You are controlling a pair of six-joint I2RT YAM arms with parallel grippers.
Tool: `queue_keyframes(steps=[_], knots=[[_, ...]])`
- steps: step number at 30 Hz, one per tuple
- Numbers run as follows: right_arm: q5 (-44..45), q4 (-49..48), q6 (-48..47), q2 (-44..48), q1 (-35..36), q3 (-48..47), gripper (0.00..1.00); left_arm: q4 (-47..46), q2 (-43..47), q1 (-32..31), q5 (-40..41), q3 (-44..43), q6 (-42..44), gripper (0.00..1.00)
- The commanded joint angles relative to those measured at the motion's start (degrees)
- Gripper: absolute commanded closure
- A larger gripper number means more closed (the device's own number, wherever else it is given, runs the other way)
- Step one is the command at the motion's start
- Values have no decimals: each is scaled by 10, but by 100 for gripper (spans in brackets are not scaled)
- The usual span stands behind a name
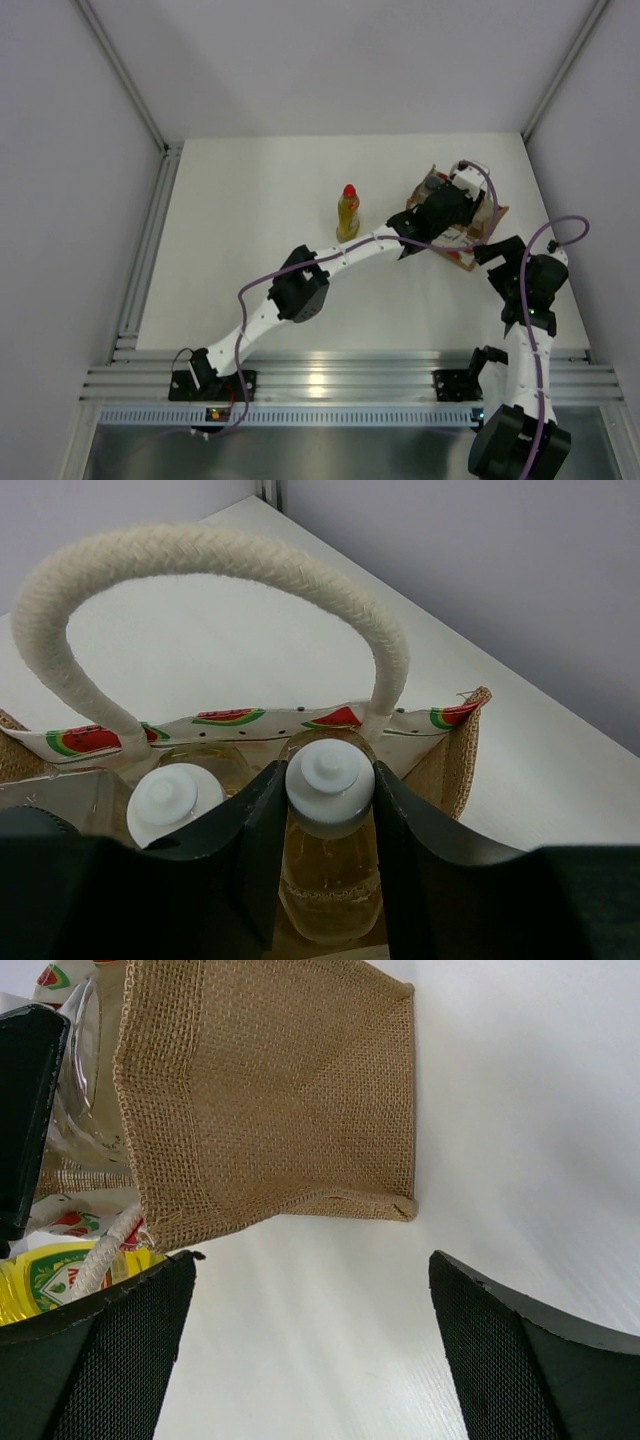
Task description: Take the personal care products out of the canvas bag
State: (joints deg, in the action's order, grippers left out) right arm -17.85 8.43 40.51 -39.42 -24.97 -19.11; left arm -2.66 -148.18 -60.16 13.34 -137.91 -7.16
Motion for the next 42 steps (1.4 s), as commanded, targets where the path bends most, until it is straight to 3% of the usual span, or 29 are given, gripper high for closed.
queue_keyframes(steps=[1,2,20,42], knots=[[-4,-17,-8,3,-11,2,4,-1,-17,-2,5,-22,-8,93],[-4,-17,-8,3,-11,2,4,0,-16,-2,6,-23,-14,100],[18,-16,1,2,-15,0,2,-1,68,-9,-7,-61,-55,100],[12,-17,-3,-11,-18,-8,2,-31,133,-39,11,-69,5,100]])
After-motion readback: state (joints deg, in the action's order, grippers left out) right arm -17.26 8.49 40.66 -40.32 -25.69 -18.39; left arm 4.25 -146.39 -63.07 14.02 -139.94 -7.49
